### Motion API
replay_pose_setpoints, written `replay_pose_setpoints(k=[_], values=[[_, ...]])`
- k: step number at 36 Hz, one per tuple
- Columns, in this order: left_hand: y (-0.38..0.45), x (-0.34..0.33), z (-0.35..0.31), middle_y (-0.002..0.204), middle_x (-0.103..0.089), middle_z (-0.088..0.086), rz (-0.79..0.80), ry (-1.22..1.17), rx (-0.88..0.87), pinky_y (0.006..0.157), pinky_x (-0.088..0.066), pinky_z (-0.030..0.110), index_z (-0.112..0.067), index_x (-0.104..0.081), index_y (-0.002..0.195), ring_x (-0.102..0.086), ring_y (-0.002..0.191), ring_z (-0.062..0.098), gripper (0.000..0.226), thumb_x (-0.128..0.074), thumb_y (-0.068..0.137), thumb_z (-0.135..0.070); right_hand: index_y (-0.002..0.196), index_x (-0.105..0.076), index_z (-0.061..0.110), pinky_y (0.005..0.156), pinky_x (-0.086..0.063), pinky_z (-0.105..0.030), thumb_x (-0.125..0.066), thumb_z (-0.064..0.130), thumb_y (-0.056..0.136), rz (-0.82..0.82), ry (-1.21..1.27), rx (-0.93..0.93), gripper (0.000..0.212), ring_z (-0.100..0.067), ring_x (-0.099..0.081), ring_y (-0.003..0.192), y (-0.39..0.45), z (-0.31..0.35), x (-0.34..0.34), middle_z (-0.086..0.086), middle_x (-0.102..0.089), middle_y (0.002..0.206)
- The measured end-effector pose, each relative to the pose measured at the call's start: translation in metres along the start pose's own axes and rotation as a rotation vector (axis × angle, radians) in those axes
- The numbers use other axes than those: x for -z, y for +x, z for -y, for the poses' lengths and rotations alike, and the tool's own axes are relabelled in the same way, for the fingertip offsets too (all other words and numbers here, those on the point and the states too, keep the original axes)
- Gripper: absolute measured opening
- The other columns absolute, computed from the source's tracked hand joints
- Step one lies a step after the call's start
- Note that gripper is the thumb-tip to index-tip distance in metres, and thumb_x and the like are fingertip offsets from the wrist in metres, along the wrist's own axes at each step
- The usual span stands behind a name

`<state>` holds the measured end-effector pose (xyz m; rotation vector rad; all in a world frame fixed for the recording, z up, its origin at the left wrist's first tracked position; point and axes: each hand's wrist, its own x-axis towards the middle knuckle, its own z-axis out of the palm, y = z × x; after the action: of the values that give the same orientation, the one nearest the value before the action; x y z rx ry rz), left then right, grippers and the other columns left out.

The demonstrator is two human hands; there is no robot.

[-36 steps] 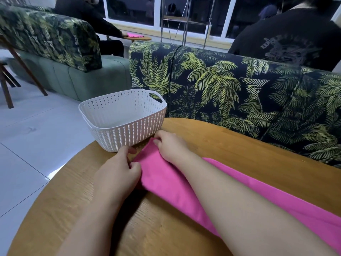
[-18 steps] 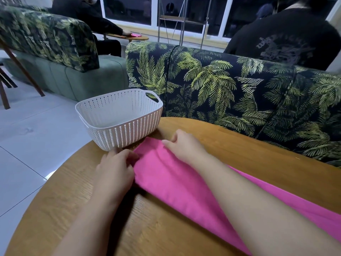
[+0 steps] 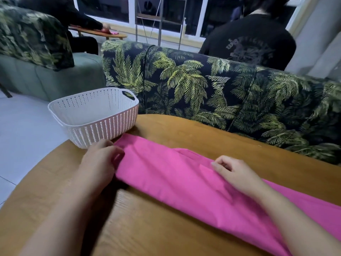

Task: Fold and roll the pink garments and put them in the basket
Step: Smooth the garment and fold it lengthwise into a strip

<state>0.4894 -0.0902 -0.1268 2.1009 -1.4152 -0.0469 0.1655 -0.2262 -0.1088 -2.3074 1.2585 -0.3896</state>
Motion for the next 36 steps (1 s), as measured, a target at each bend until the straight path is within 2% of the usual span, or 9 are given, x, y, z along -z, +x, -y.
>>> replay_pose_setpoints(k=[3,5,9,12,15,23,26,29,36], values=[[0.002,-0.002,-0.006,0.097,-0.064,0.008,0.078,-0.098,-0.009,0.081,-0.039,0.024,-0.008,-0.073,0.096,-0.061,0.094,0.028,0.02,-0.063,0.083,0.003,0.08,-0.063,0.028,0.074,-0.047,-0.029,-0.044,0.072,0.081,0.035,0.071,-0.019,0.048,0.001,-0.057,0.066,-0.013,-0.01,0.012,0.009,-0.068,0.076],[0.003,-0.002,-0.011,0.107,-0.066,0.012,0.077,-0.1,0.034,0.089,-0.039,0.028,-0.006,-0.07,0.104,-0.06,0.102,0.028,0.022,-0.056,0.088,-0.007,0.078,-0.064,0.029,0.067,-0.045,-0.024,-0.042,0.087,0.067,0.05,0.038,0.01,0.064,-0.002,-0.055,0.065,-0.02,-0.018,0.016,0.008,-0.066,0.073],[0.003,-0.007,-0.013,0.129,-0.057,0.008,0.198,0.107,0.051,0.103,-0.036,0.038,-0.021,-0.06,0.127,-0.05,0.117,0.03,0.077,-0.024,0.076,-0.065,0.068,-0.053,0.033,0.065,-0.037,-0.017,-0.057,0.063,0.078,0.09,-0.111,0.093,0.032,-0.006,-0.051,0.077,-0.03,-0.028,0.016,0.009,-0.054,0.073],[0.001,-0.014,-0.014,0.14,-0.045,-0.001,0.235,0.255,0.058,0.108,-0.03,0.036,-0.039,-0.044,0.139,-0.038,0.125,0.026,0.089,-0.007,0.066,-0.076,0.071,-0.046,0.029,0.068,-0.036,-0.018,-0.056,0.035,0.094,0.079,-0.124,0.116,0.025,-0.006,-0.05,0.079,-0.035,-0.026,0.019,0.01,-0.053,0.077],[0.002,-0.016,-0.011,0.14,-0.043,-0.002,0.212,0.268,0.054,0.108,-0.029,0.036,-0.042,-0.043,0.139,-0.036,0.126,0.026,0.097,-0.001,0.059,-0.078,0.078,-0.043,0.026,0.069,-0.035,-0.028,-0.045,0.032,0.1,0.01,-0.089,0.054,0.023,-0.009,-0.051,0.075,-0.032,-0.021,0.026,0.009,-0.056,0.078],[0.005,-0.017,-0.007,0.14,-0.044,0.003,0.211,0.273,0.069,0.107,-0.028,0.038,-0.04,-0.048,0.136,-0.038,0.126,0.03,0.091,-0.011,0.062,-0.078,0.085,-0.05,0.018,0.065,-0.04,-0.034,-0.043,0.055,0.096,-0.073,-0.429,-0.285,0.039,-0.028,-0.058,0.087,-0.003,-0.02,0.03,-0.002,-0.059,0.087],[0.007,-0.017,-0.01,0.139,-0.045,0.004,0.215,0.295,0.09,0.106,-0.031,0.038,-0.038,-0.048,0.137,-0.039,0.124,0.031,0.063,-0.036,0.079,-0.062,0.081,-0.049,0.018,0.06,-0.037,-0.031,-0.042,0.062,0.093,-0.054,-0.5,-0.346,0.046,-0.026,-0.054,0.079,0.0,-0.023,0.018,-0.002,-0.061,0.086],[0.012,-0.019,-0.022,0.137,-0.047,0.006,0.197,0.389,0.078,0.104,-0.035,0.038,-0.035,-0.05,0.136,-0.042,0.123,0.032,0.045,-0.052,0.091,-0.038,0.08,-0.051,0.021,0.066,-0.042,-0.031,-0.045,0.065,0.09,-0.077,-0.429,-0.361,0.045,-0.025,-0.059,0.084,-0.002,-0.03,0.019,-0.001,-0.064,0.089],[0.043,-0.043,-0.075,0.132,-0.055,-0.004,0.257,0.333,-0.207,0.098,-0.039,0.038,-0.032,-0.054,0.131,-0.047,0.124,0.022,0.036,-0.047,0.096,-0.034,0.083,-0.065,0.023,0.065,-0.042,-0.028,-0.046,0.059,0.092,-0.027,-0.1,-0.296,0.042,-0.012,-0.058,0.079,-0.017,-0.049,0.046,0.009,-0.064,0.081]])
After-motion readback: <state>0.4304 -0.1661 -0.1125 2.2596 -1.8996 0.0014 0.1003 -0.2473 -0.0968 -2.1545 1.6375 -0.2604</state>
